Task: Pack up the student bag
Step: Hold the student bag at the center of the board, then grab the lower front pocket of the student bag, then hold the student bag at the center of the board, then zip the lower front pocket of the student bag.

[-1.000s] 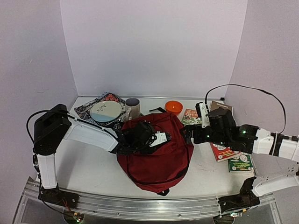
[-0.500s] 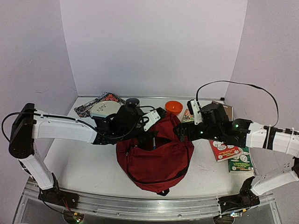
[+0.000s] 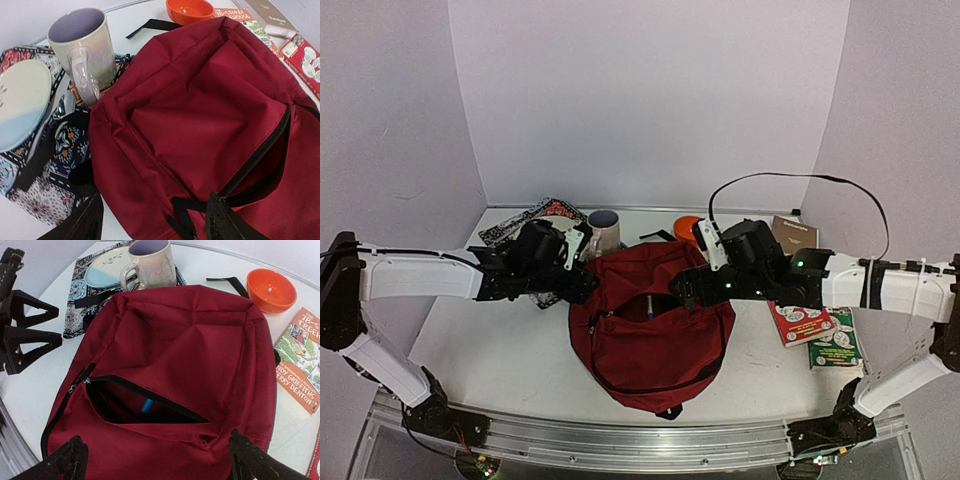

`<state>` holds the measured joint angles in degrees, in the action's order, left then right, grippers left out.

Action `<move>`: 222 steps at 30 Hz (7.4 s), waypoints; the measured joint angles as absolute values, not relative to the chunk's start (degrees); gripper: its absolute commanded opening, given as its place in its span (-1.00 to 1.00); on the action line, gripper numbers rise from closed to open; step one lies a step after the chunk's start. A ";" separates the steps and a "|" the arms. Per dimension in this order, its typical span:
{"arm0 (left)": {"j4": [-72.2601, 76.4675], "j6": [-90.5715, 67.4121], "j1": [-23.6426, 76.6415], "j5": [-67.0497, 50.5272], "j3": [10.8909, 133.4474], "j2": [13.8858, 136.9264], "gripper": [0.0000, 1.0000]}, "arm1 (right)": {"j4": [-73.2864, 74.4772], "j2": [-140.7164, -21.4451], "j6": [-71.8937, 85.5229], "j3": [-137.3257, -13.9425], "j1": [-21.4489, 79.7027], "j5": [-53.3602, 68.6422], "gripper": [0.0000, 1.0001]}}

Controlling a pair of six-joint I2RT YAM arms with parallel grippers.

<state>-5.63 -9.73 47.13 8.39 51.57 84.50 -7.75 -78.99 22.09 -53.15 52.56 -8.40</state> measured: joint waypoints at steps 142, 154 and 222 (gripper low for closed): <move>7.30 -38.91 40.82 -14.79 32.16 86.59 -0.95 | 14.70 -110.95 26.14 -80.72 65.97 -28.03 -1.00; 7.41 -35.15 41.26 -14.26 32.15 80.01 0.04 | 2.22 -109.91 25.40 -78.22 65.27 -18.79 -1.00; 33.63 -38.06 50.96 -20.34 32.46 97.10 -1.00 | -11.34 -97.53 38.76 -60.62 64.46 -26.69 -1.00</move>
<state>33.63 -38.06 50.96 -20.34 32.46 97.10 -11.34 -97.53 38.76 -60.62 64.46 -26.69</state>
